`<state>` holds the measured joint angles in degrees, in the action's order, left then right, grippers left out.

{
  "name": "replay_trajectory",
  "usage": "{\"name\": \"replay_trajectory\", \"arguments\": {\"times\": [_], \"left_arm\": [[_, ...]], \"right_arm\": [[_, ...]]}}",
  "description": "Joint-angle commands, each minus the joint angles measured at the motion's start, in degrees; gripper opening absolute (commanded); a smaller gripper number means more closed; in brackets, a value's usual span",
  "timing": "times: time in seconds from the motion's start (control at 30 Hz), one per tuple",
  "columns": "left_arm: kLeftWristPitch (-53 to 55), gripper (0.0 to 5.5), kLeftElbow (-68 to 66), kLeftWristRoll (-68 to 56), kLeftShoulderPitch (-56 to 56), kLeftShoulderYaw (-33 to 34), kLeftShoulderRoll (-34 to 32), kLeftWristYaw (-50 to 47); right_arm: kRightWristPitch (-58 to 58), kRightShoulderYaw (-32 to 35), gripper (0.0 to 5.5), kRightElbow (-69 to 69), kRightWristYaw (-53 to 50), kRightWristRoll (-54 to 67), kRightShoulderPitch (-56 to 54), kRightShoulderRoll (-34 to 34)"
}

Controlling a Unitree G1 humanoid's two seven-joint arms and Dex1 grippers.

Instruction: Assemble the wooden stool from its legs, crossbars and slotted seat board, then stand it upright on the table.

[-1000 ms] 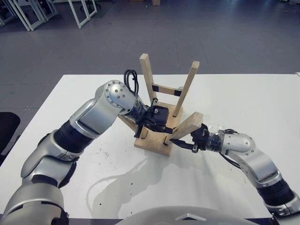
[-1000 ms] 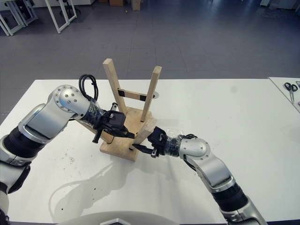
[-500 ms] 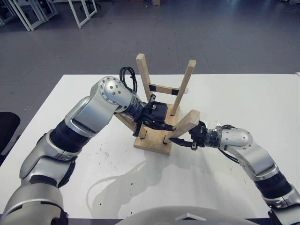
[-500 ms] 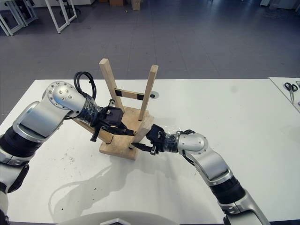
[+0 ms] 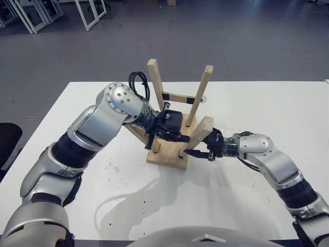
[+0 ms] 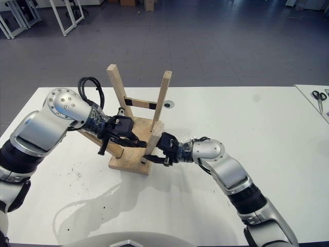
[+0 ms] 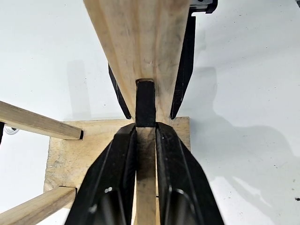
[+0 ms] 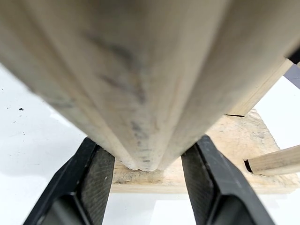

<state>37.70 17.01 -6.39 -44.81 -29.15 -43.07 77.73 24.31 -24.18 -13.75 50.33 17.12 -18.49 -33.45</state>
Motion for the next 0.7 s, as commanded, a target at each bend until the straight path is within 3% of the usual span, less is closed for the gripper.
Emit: {"name": "replay_trajectory", "arguments": {"times": [0.03, 0.23, 0.5, 0.7], "left_arm": [[0.58, 0.44, 1.45, 0.27, 0.91, 0.63, -1.06, -1.02], [-0.98, 0.44, 0.70, 3.41, 2.38, -1.55, -3.12, -1.12], [-2.88, 0.44, -0.48, 13.10, 5.28, -11.33, -4.16, -2.45], [-2.57, 0.44, -0.54, 13.07, 6.26, -10.94, -4.25, -2.93]], "right_arm": [[9.39, -6.51, 2.02, 7.89, 1.73, -5.57, 3.80, -3.78], [11.76, -9.87, 2.02, 9.18, -1.25, -8.96, 2.72, -4.28], [10.69, -10.58, 2.02, 8.36, -4.64, -9.11, 2.65, -4.58], [10.53, -16.06, 2.02, 13.29, -3.36, -13.49, 0.25, -5.13]]}}
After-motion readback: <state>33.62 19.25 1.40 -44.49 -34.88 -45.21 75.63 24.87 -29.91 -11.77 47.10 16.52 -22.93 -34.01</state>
